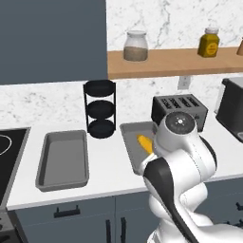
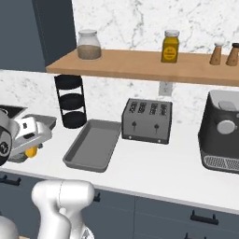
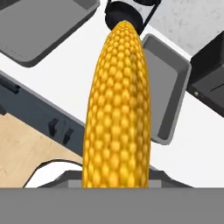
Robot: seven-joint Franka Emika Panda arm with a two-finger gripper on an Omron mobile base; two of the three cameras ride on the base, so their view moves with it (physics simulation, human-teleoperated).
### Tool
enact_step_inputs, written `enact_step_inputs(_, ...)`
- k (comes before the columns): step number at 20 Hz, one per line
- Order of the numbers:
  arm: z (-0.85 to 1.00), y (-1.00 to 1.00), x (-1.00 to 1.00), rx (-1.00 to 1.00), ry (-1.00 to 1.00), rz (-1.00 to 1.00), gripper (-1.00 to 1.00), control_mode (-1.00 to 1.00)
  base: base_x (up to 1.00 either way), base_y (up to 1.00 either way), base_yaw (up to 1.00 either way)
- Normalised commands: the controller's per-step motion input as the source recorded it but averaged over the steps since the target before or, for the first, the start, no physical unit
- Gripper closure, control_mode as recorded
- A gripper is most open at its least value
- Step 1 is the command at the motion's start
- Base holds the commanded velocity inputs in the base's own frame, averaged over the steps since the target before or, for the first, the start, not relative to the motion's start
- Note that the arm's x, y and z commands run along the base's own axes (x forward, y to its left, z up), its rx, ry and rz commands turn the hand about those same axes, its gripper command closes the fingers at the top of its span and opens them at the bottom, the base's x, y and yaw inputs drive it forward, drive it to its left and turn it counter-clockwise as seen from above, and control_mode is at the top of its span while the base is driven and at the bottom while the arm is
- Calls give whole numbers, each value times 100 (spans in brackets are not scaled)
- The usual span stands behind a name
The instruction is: Place one corn and one fish in each tupperware on the nearby counter, to pack two identical lunches.
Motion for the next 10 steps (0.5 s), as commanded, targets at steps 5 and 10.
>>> enact_step_inputs(5,-29,-2,48,-3,9,-5,100,-100,0,0,0)
enact_step_inputs(10,-38,-43,47,0,9,0,100,-100,0,0,0)
